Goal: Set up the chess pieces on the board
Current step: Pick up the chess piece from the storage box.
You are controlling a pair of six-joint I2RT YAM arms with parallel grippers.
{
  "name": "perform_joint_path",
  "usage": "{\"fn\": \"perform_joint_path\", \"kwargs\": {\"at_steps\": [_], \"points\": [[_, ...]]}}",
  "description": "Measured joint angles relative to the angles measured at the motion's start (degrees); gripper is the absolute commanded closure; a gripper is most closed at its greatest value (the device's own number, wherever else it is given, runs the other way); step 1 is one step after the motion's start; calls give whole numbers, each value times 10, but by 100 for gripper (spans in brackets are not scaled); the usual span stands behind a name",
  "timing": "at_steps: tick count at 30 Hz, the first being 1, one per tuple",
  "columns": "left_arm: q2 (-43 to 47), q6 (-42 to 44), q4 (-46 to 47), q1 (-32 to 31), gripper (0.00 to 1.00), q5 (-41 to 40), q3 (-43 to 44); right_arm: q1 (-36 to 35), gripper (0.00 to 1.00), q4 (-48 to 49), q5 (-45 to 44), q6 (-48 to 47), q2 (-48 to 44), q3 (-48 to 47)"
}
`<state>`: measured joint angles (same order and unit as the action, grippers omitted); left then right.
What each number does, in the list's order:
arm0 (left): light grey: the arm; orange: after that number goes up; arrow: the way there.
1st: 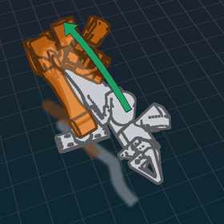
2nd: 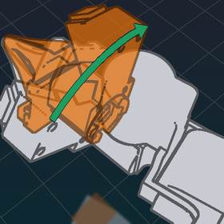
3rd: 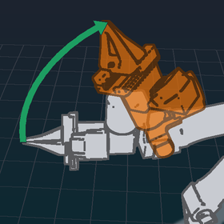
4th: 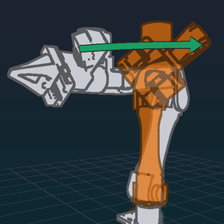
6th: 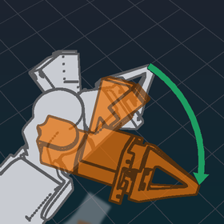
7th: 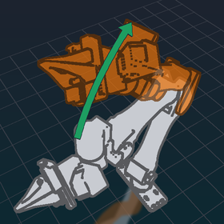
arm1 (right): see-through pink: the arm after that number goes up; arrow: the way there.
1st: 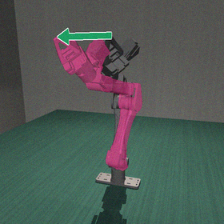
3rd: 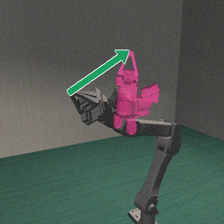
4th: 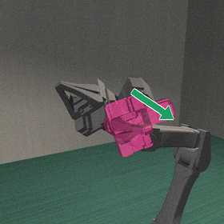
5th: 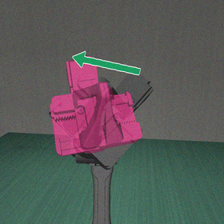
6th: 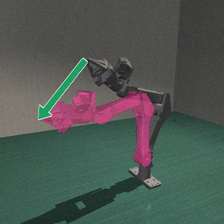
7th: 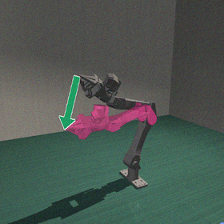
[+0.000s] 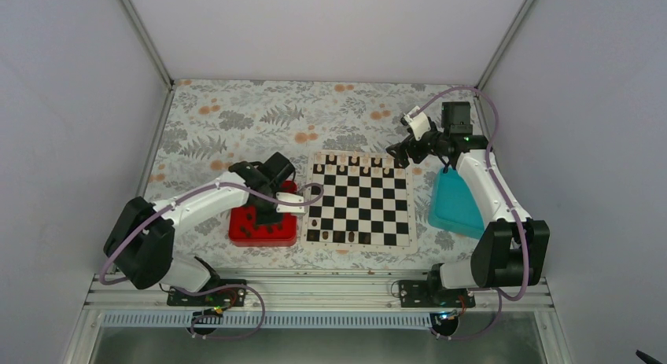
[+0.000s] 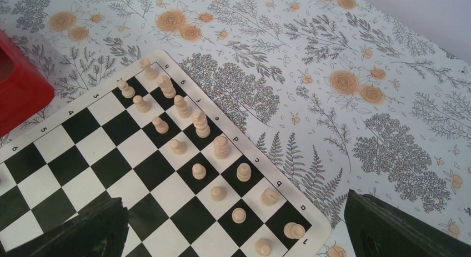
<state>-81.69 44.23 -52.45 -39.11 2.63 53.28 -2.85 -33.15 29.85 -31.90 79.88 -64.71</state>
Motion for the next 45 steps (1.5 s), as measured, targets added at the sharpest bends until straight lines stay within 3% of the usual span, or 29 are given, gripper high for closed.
{"fn": "perform_joint_path", "kwargs": {"at_steps": [18, 45], "points": [[-41, -1, 78, 4, 76, 4, -27, 0, 0, -2, 1, 0, 0, 0], [-76, 5, 106, 19, 80, -5, -32, 0, 0, -11, 1, -2, 6, 0]]}}
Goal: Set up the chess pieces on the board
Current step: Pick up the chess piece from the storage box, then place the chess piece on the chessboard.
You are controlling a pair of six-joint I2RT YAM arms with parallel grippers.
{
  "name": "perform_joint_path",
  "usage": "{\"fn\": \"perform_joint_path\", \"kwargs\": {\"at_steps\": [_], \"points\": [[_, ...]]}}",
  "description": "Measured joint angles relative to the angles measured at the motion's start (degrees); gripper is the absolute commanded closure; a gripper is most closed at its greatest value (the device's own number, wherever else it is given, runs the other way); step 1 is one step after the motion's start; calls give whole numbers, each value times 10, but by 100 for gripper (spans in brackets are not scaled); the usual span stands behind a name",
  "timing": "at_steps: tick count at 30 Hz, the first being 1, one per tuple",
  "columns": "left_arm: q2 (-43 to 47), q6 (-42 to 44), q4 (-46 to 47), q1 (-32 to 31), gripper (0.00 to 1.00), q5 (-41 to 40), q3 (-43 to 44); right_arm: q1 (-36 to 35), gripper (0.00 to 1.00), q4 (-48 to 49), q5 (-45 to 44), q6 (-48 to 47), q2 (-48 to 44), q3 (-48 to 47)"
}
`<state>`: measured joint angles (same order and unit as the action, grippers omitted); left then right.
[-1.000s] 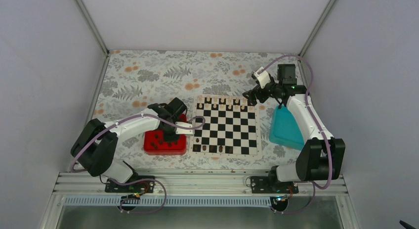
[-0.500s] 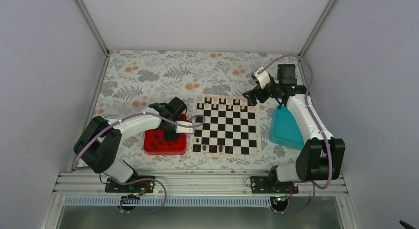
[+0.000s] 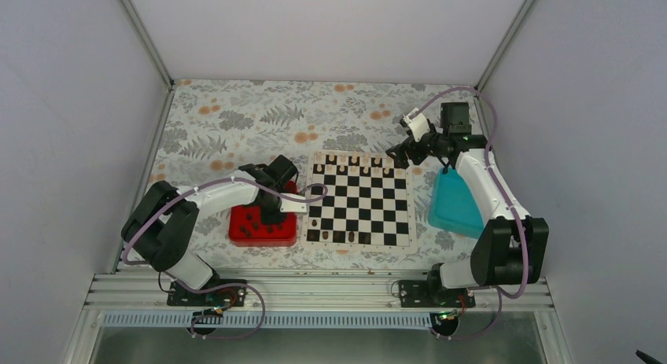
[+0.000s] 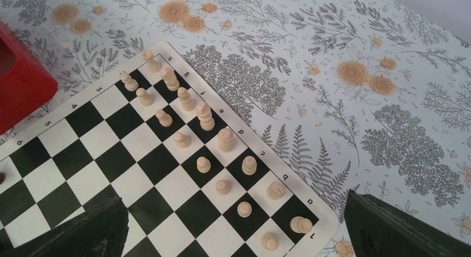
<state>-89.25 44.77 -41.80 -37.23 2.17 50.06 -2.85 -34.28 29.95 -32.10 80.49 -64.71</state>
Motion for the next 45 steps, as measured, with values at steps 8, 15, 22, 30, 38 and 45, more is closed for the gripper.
{"fn": "perform_joint_path", "kwargs": {"at_steps": [8, 15, 22, 30, 38, 45], "points": [[-5, 3, 1, 1, 86, 2, -1, 0, 0, -1, 0, 0, 2, 0], [-3, 10, 1, 2, 95, 9, -1, 0, 0, -1, 0, 0, 2, 0], [7, 10, -21, 2, 96, 6, 11, 0, 0, -1, 0, 0, 2, 0], [49, 11, -105, -5, 96, 2, 177, 0, 0, -1, 0, 0, 2, 0], [7, 11, -129, -68, 96, 13, 263, 0, 0, -1, 0, 0, 2, 0], [-87, 11, -116, -106, 96, 32, 263, 0, 0, -1, 0, 0, 2, 0]]}}
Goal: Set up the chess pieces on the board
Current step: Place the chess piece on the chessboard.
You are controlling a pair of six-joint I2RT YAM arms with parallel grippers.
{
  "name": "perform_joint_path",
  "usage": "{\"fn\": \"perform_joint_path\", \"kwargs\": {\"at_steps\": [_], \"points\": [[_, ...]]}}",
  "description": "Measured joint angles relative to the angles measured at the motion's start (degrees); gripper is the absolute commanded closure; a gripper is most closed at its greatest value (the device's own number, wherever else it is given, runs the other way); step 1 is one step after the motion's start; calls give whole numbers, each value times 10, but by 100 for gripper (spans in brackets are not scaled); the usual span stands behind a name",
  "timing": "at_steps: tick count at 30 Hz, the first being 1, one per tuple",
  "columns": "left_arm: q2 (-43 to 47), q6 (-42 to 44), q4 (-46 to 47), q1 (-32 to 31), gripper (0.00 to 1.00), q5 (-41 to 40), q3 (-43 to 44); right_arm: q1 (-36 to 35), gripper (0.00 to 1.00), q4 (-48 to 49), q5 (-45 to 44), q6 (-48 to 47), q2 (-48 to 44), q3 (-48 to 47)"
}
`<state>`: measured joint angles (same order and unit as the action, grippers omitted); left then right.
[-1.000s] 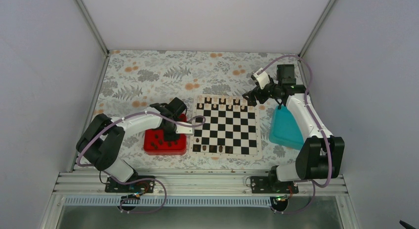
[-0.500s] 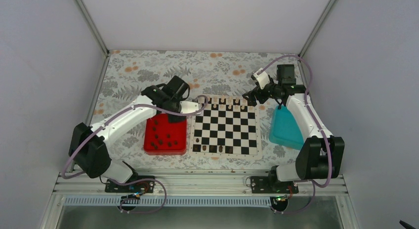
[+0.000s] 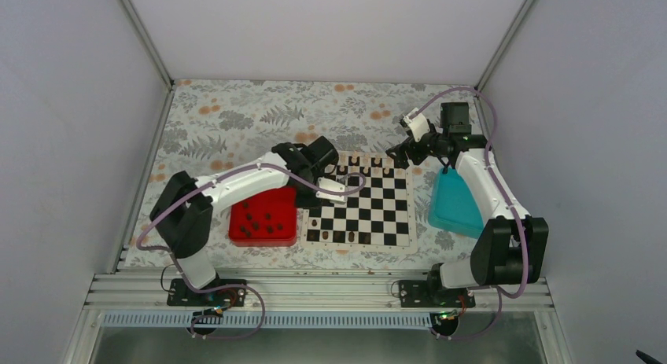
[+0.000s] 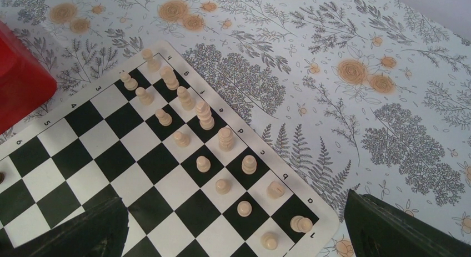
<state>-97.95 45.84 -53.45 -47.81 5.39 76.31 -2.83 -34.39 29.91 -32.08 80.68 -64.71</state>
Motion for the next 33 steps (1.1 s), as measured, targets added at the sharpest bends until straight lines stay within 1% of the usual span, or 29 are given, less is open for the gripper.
{"fn": "perform_joint_path", "kwargs": {"at_steps": [6, 14, 27, 33], "points": [[-29, 0, 21, -27, 96, 14, 0, 0, 0, 0, 0, 0, 0, 0], [-81, 0, 40, -39, 97, 25, 0, 4, 0, 0, -2, 0, 1, 0], [-115, 7, 47, -48, 96, 35, 0, 4, 0, -1, -2, 0, 3, 0], [-117, 11, 49, -50, 96, 36, 0, 4, 0, -1, -2, 0, 4, 0]]}}
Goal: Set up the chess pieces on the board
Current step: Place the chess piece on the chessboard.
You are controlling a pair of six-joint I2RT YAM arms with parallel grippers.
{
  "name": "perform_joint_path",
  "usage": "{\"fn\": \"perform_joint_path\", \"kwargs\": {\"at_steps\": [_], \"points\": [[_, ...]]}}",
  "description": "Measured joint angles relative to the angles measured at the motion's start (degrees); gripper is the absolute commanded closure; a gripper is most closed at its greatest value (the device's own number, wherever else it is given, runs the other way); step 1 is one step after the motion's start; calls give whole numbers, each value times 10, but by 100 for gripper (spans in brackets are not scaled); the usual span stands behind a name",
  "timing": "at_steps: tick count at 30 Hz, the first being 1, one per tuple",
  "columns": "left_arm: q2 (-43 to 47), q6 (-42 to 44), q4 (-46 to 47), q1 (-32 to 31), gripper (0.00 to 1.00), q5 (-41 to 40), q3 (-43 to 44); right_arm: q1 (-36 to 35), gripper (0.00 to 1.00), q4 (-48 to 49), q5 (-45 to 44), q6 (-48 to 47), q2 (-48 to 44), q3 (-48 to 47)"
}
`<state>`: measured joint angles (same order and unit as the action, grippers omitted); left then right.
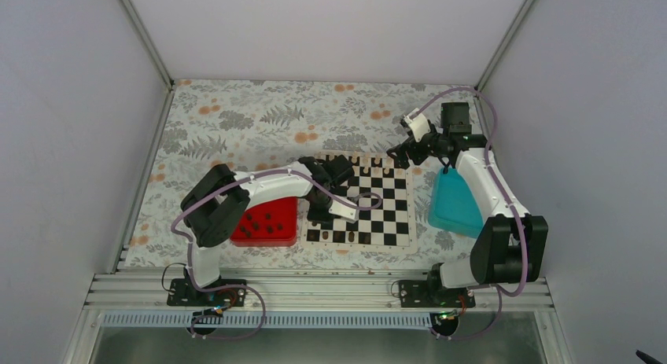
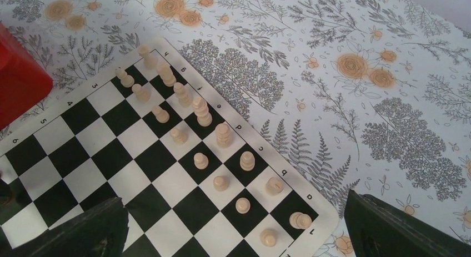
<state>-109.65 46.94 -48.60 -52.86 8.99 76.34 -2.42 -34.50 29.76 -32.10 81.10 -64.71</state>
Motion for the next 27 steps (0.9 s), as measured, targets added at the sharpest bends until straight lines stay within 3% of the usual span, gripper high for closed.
{"fn": "perform_joint_path", "kwargs": {"at_steps": [27], "points": [[-12, 0, -11, -9, 91, -4, -3, 0, 0, -3, 0, -4, 7, 0]]}}
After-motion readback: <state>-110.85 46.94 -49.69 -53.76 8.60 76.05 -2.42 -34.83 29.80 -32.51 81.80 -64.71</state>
